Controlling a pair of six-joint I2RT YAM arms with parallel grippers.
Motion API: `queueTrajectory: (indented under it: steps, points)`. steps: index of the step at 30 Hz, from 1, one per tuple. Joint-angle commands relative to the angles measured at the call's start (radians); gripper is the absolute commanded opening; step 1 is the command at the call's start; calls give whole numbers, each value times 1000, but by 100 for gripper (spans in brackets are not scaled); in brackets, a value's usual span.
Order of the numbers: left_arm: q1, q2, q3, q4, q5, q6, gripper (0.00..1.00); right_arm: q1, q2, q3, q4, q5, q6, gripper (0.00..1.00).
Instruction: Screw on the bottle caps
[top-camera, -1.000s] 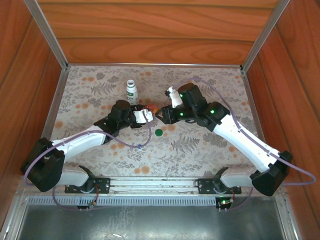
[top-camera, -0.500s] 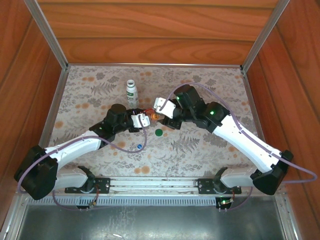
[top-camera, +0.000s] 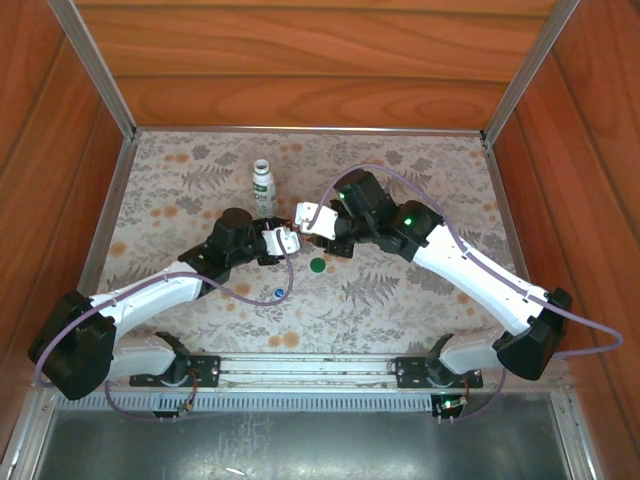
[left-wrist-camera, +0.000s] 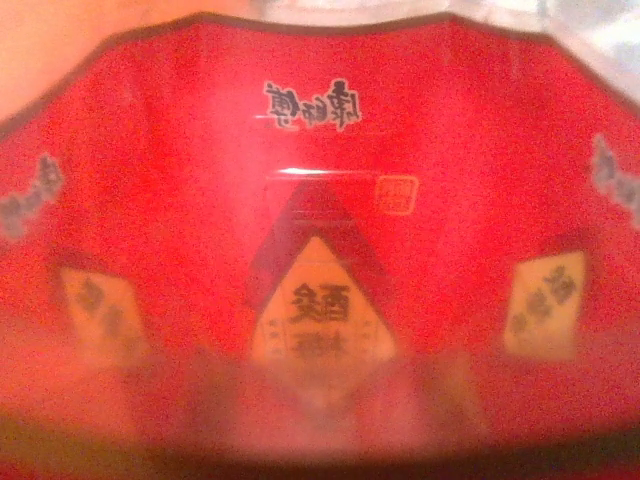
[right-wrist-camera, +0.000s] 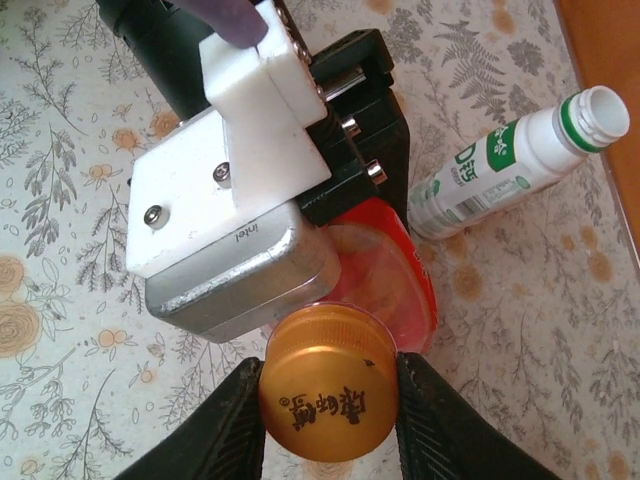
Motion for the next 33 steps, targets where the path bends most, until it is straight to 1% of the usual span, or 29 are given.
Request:
queueTrajectory:
  steps: [1,2,3,6,9,11,14,17,20,24,25,27,29,30,31,32,33]
  points:
    - [3,-12,-12,6,24,-3,50,10,-15,25,-4,-45,-2,34]
    - [3,-14,-11,6,26,-4,50,9,-14,26,-7,-47,7,30]
    - [4,-14,-11,7,29,-4,50,10,-10,24,-12,-50,11,28]
    - [3,-11,-10,6,28,-4,50,10,-4,25,-18,-56,21,25]
    - [3,-11,-9,6,13,-2,50,10,-7,29,-2,-55,99,18]
    - [4,-10,-8,6,-6,0,50,7,-7,36,15,-55,230,13]
    - [4,4,0,6,-49,8,50,3,13,68,14,-31,494,5]
    - [3,18,8,6,-56,13,50,-7,28,67,27,-40,710,0]
    - [3,26,12,7,-40,16,50,-9,30,49,52,-58,912,0]
    - [3,29,13,6,-41,18,50,-10,41,58,49,-81,1122,0]
    - [3,29,12,6,-41,18,50,-11,42,56,55,-99,1131,3]
    - [4,30,11,6,-34,19,50,-10,32,47,50,-122,1090,11]
    - [3,25,5,6,-20,19,50,-10,3,22,59,-124,981,22]
    - [4,19,0,6,-10,18,50,-10,-19,3,73,-146,887,34]
    - [3,14,-5,6,-2,14,50,-11,-37,-11,71,-195,763,50]
    - [3,9,-8,6,4,12,50,-10,-47,-12,50,-233,652,62]
    - [3,6,-11,6,8,10,50,-10,-53,-8,17,-226,562,67]
